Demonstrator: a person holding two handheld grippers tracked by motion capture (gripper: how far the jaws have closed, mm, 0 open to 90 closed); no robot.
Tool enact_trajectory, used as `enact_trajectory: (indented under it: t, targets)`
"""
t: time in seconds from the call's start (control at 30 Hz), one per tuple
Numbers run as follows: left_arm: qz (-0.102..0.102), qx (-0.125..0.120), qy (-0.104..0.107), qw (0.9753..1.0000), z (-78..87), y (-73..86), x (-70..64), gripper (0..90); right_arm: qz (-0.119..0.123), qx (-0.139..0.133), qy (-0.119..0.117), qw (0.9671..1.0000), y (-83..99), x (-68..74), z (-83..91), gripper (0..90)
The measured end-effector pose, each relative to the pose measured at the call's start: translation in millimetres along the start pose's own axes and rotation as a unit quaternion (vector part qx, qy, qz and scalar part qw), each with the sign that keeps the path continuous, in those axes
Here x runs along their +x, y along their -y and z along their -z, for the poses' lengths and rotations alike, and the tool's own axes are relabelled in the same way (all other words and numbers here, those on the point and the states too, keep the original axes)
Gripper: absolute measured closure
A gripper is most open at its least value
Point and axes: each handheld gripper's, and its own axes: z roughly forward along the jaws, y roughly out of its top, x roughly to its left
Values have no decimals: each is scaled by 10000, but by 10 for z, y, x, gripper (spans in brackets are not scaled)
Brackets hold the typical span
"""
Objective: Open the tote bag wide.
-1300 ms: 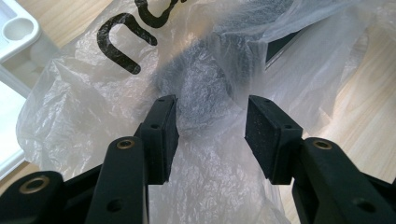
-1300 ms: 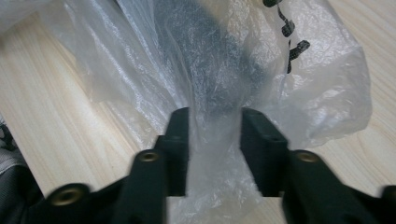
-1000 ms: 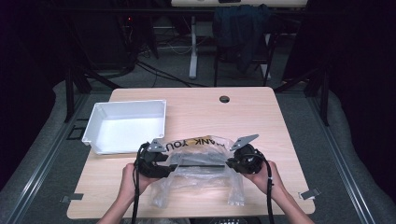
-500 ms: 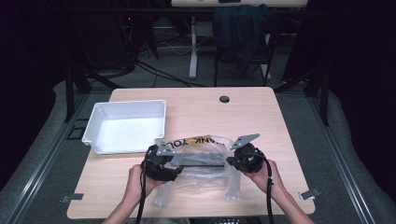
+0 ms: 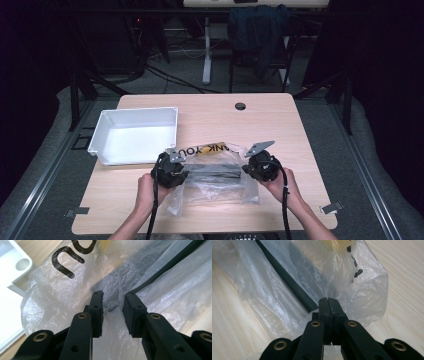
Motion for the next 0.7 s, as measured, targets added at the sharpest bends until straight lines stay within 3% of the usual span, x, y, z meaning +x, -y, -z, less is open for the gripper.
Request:
enact_trajectory:
  t: [0.2,0.43,0.63,0.67,0.7]
  targets:
    - [-208,74,-266,9994,-55,-25,-7,747,149,121,164,9997,-19,18,-103,900]
    - [-413,204,-479,9978,-60,-32,-6,710,266,246,380,9986,-50,-26,-208,900]
    - [-540,354,-534,9965,-17,-2,25,643,359,109,639,9972,-53,0,-168,900]
    - [-523,369,-511,9966,-5,8,36,611,357,-103,746,9965,-53,17,-127,900]
    - [-526,412,-493,9965,10,14,46,611,357,-103,746,9965,-53,17,-127,900]
